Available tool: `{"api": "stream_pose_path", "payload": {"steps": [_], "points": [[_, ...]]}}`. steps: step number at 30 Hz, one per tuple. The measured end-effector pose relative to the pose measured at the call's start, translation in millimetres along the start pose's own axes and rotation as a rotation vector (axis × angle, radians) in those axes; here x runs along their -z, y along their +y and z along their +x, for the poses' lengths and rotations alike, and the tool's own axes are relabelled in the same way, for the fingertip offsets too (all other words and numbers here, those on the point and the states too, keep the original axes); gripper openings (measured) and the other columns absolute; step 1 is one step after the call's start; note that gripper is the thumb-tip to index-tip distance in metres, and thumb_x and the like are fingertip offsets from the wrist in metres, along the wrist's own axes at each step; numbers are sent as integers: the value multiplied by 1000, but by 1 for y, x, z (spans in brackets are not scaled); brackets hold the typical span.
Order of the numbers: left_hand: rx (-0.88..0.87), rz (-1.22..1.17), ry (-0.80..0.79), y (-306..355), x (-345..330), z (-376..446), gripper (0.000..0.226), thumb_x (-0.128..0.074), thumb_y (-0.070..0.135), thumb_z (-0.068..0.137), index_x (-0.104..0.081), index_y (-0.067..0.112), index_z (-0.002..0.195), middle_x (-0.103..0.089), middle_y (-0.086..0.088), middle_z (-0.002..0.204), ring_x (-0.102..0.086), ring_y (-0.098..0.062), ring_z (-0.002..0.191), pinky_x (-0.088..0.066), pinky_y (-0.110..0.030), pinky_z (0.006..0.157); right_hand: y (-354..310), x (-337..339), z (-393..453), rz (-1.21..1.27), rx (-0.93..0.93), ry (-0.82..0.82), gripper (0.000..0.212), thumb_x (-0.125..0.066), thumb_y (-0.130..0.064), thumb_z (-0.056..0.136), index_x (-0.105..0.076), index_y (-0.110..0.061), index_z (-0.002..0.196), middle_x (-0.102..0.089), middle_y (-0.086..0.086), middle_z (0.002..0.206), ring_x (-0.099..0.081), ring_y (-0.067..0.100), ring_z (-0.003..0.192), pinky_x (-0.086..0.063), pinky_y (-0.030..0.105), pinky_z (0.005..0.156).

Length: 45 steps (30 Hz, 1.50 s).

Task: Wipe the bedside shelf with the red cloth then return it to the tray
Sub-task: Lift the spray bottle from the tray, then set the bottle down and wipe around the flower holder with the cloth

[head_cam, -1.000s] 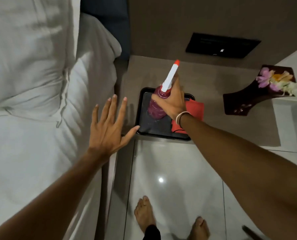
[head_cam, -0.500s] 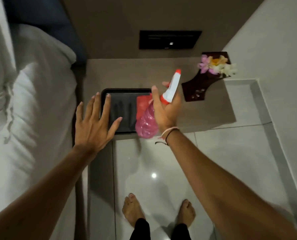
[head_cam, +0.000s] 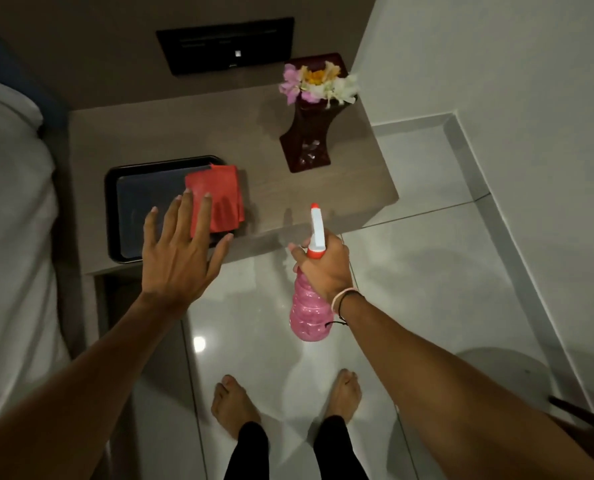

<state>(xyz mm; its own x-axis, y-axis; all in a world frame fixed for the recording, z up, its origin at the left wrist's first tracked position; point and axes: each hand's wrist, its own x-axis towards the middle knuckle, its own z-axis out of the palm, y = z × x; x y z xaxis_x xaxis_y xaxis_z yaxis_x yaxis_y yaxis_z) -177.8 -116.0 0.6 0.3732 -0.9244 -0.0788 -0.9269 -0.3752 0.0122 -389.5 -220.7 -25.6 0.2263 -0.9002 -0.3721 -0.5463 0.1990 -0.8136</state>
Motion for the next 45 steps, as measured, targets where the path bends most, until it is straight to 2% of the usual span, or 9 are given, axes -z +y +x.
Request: {"api": "stream_pose_path", "payload": {"steps": [4, 11, 16, 21, 29, 33, 39, 41, 45], "points": [[9, 11, 0, 5, -1, -4, 77, -27, 61, 97, -25, 12, 157, -33, -24, 161, -38, -41, 147, -22, -61, 122, 4, -4, 3, 16, 15, -34, 46, -81, -42, 78, -57, -19, 110, -70, 15, 93, -74, 32, 79, -65, 46, 81], [42, 22, 7, -5, -3, -5, 78, -30, 61, 97, -27, 12, 157, -32, -24, 162, -37, -41, 147, -23, -62, 122, 5, -11, 6, 16, -1, -2, 34, -82, -34, 80, -56, -17, 94, -69, 17, 85, -73, 33, 74, -64, 44, 81], [111, 14, 6, -32, -2, -10, 82, -27, 66, 97, -18, 16, 160, -24, -21, 166, -30, -37, 152, -19, -59, 124, -10, -24, 0, 41, 113, -58, 46, -79, -49, 76, -57, -22, 106, -69, 19, 80, -73, 32, 71, -65, 43, 75], [210, 18, -19, -87, -2, -26, 83, -24, 67, 96, -13, 17, 162, -22, -20, 167, -28, -37, 153, -19, -60, 124, -79, -57, 2, 107, 341, -68, 35, -81, -23, 84, -62, -12, 110, -58, -11, 70, -64, -1, 63, -51, 10, 63], [302, -28, -68, -160, -18, -52, 86, -21, 70, 95, -13, 16, 162, -24, -21, 166, -29, -36, 152, -20, -58, 124, -181, -171, 25, 247, 521, -41, 39, -77, -33, 87, -56, -13, 112, -68, 8, 67, -69, 14, 62, -58, 22, 66], [337, -51, -84, -183, -26, -59, 85, -17, 70, 96, -15, 16, 161, -25, -21, 166, -28, -36, 153, -20, -58, 125, -193, -228, 41, 241, 514, -88, 49, -80, -31, 84, -56, -7, 119, -52, -10, 63, -53, 1, 56, -51, 16, 68], [349, -74, -83, -197, -46, -55, 86, -19, 71, 95, -13, 17, 162, -23, -19, 167, -28, -35, 153, -16, -56, 125, -189, -270, 60, 138, 521, -139, 59, -82, -33, 81, -52, -5, 124, -59, -12, 66, -60, -2, 57, -55, 18, 66], [337, -73, -87, -199, -51, -53, 86, -20, 71, 95, -13, 17, 162, -22, -19, 167, -27, -35, 153, -15, -56, 125, -189, -273, 62, 83, 519, -190, 71, -84, -32, 79, -48, -6, 134, -67, -6, 75, -66, 1, 67, -59, 21, 72], [326, -79, -101, -198, -55, -50, 88, -18, 72, 94, -9, 18, 162, -17, -19, 169, -22, -34, 155, -12, -55, 126, -167, -253, 62, -102, 519, -338, 108, -88, -39, 71, -25, -13, 154, -58, 9, 139, -60, 19, 125, -52, 33, 107]]}}
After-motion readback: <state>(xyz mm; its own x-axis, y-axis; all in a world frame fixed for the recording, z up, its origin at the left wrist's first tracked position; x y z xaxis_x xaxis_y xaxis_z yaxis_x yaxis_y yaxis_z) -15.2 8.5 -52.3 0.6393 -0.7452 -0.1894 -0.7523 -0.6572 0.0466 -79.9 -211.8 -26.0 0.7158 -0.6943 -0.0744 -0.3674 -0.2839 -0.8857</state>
